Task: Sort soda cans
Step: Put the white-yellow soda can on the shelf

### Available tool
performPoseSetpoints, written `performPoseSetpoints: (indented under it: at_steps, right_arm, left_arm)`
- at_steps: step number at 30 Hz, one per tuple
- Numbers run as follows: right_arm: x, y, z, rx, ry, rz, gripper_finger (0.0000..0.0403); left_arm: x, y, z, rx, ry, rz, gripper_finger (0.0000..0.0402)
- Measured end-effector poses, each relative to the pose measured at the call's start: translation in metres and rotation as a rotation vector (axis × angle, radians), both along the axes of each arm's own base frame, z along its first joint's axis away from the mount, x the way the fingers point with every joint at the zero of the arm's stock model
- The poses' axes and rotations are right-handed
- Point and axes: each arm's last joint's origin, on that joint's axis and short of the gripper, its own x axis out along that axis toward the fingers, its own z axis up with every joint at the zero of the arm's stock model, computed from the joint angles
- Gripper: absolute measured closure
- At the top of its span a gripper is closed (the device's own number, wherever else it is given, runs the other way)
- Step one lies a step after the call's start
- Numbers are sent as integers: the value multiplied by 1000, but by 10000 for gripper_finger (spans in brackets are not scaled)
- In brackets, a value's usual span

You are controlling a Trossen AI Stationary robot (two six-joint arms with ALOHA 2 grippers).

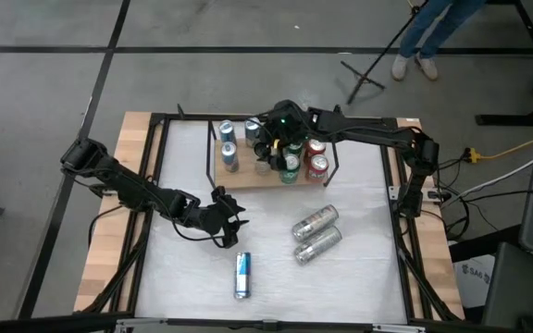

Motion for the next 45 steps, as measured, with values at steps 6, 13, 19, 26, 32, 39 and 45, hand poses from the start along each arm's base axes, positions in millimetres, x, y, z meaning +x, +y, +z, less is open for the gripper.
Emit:
performPoseSetpoints:
  at_steps: [6,13,19,26,32,39,45]
  right_arm:
    - [0,3,-1,65,11,-46,47]
    - [2,19,-4,5,61,-81,47]
    - [4,27,-4,-79,79,-143,47]
    - [3,25,-5,-81,87,-152,47]
    - [10,24,-18,-72,110,-145,47]
    - [14,23,-24,-71,117,-144,65]
    - [14,23,-24,-70,116,-145,128]
  left_arm:
    - [0,0,0,0,0,0,227]
    - [0,0,0,0,0,0,227]
    - [0,0,0,0,0,0,227]
    - [0,0,0,0,0,0,227]
    - [0,0,0,0,0,0,227]
    - [1,0,1,-4,-9,-2,227]
    - [1,0,1,-4,-9,-3,227]
